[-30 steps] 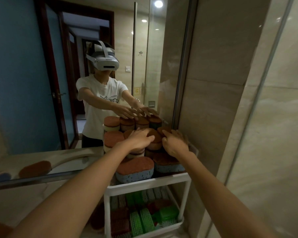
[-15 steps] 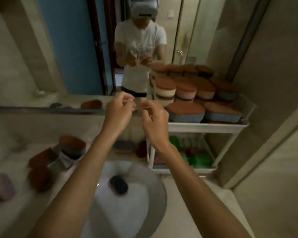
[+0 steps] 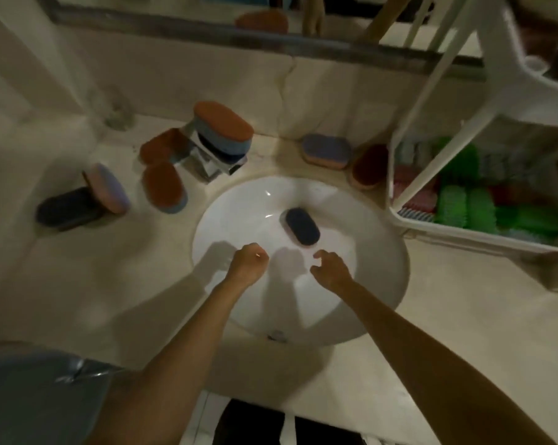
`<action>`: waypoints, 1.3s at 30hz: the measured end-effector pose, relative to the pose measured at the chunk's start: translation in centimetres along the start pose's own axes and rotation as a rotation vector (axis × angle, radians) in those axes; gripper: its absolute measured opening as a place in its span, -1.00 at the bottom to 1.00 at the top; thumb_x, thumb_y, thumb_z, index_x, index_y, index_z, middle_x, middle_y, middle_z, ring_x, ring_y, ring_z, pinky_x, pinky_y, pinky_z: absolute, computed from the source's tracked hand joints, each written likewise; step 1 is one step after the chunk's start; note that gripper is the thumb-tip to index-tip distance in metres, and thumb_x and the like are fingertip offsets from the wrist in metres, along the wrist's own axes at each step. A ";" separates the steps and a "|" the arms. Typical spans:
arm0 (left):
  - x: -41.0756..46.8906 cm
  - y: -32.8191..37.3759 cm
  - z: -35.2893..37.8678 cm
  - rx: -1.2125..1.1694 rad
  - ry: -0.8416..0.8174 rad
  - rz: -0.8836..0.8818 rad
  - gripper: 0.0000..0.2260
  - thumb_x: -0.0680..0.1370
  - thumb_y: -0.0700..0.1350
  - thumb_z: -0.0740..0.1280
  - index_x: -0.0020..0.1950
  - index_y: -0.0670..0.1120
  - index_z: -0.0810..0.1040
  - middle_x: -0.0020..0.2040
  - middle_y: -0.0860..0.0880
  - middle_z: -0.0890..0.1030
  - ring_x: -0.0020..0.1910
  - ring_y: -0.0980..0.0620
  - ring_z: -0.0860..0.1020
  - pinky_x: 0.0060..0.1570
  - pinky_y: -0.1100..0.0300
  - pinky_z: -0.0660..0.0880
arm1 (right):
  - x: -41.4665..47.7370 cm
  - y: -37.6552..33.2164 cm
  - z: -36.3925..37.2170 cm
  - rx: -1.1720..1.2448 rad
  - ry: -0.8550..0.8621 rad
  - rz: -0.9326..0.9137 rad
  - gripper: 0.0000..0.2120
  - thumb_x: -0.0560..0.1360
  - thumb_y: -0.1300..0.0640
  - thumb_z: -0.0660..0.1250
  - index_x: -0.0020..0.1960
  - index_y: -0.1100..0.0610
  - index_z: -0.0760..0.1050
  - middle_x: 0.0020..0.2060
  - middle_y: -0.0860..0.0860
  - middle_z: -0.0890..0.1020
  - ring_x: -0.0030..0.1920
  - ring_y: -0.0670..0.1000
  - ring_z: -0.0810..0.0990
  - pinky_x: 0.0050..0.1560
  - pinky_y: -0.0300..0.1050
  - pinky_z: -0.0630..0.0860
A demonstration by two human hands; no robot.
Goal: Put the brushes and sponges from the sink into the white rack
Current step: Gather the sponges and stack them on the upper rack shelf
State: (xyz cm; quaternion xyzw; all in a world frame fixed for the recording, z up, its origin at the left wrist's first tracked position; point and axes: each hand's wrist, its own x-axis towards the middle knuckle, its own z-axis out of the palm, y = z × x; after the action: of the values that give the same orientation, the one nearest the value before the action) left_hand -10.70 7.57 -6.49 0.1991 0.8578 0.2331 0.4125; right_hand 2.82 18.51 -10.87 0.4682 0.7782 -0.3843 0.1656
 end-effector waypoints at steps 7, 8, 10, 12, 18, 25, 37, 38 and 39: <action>3.9 -0.1 1.4 0.167 -0.081 -0.009 -0.74 0.56 -0.24 0.12 0.14 -0.31 0.50 0.16 -0.28 0.56 0.14 -0.22 0.52 0.06 0.09 0.47 | 6.9 -1.3 0.6 -0.087 -0.017 0.025 -0.41 0.57 0.07 0.20 0.52 0.09 0.02 0.48 0.22 0.05 0.43 0.27 0.18 0.35 0.08 0.29; 4.5 -0.1 1.3 0.176 -0.093 0.000 -0.74 0.55 -0.22 0.14 0.15 -0.28 0.51 0.16 -0.26 0.57 0.16 -0.21 0.52 0.05 0.11 0.46 | 7.7 -1.4 0.6 -0.103 -0.007 0.032 -0.40 0.56 0.07 0.21 0.51 0.08 0.03 0.49 0.21 0.03 0.44 0.27 0.16 0.36 0.09 0.28; 5.8 0.0 0.9 0.188 -0.100 0.021 -0.74 0.55 -0.20 0.16 0.16 -0.24 0.53 0.17 -0.23 0.58 0.18 -0.20 0.51 0.08 0.13 0.44 | 9.2 -1.5 0.6 -0.127 0.023 0.034 -0.40 0.55 0.05 0.23 0.50 0.09 0.06 0.48 0.20 0.05 0.44 0.26 0.15 0.35 0.10 0.29; 6.8 0.0 0.3 0.192 -0.098 0.026 -0.75 0.56 -0.20 0.17 0.16 -0.22 0.53 0.17 -0.23 0.58 0.19 -0.20 0.51 0.13 0.12 0.44 | 10.3 -1.5 0.7 -0.127 0.025 0.036 -0.42 0.53 0.05 0.26 0.47 0.11 0.12 0.43 0.21 0.15 0.40 0.26 0.20 0.32 0.12 0.32; 8.2 0.3 -0.1 0.171 -0.116 0.045 -0.74 0.55 -0.23 0.16 0.19 -0.23 0.52 0.20 -0.24 0.56 0.22 -0.22 0.49 0.18 0.08 0.43 | 11.8 -1.5 2.3 -0.142 0.087 0.050 -0.37 0.49 0.04 0.32 0.45 0.15 0.12 0.34 0.22 0.31 0.31 0.25 0.34 0.26 0.10 0.39; 8.0 0.7 -0.9 0.089 -0.091 0.144 -0.67 0.55 -0.23 0.24 0.32 -0.17 0.40 0.27 -0.21 0.49 0.24 -0.17 0.47 0.18 0.11 0.41 | 9.5 -2.7 -1.1 0.277 0.191 0.074 -0.61 0.52 -0.13 0.22 0.20 0.13 0.39 0.06 0.08 0.52 0.10 0.12 0.50 0.18 0.02 0.45; 6.2 6.5 -3.3 0.360 0.021 0.528 -0.38 0.39 -0.12 0.43 0.39 -0.06 0.27 0.32 -0.13 0.34 0.31 -0.14 0.36 0.23 -0.04 0.42 | 5.0 -6.9 -9.5 0.826 0.022 0.130 -0.69 0.55 0.00 0.12 -0.23 0.17 0.46 -0.38 0.13 0.58 -0.57 0.00 0.51 -0.56 -0.29 0.40; 6.3 6.6 -3.6 0.352 0.061 0.481 -0.39 0.38 -0.09 0.44 0.37 -0.08 0.28 0.29 -0.14 0.36 0.28 -0.15 0.38 0.20 -0.04 0.44 | 5.4 -7.2 -10.0 0.729 0.159 0.079 -0.70 0.57 0.03 0.13 -0.18 0.20 0.48 -0.24 0.19 0.61 -0.49 0.02 0.57 -0.52 -0.27 0.47; 6.5 6.5 -3.9 0.348 0.093 0.429 -0.38 0.38 -0.07 0.45 0.36 -0.09 0.27 0.29 -0.15 0.36 0.27 -0.16 0.39 0.18 -0.03 0.44 | 5.9 -7.4 -10.6 0.560 0.318 0.016 -0.72 0.58 0.06 0.13 -0.08 0.23 0.50 -0.10 0.24 0.62 -0.33 0.07 0.63 -0.36 -0.22 0.55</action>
State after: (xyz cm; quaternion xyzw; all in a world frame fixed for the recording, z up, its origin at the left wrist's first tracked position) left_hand -16.65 15.43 -4.63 0.4331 0.8412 0.1731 0.2736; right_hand -5.47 28.02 -4.36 0.5558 0.6547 -0.5043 -0.0905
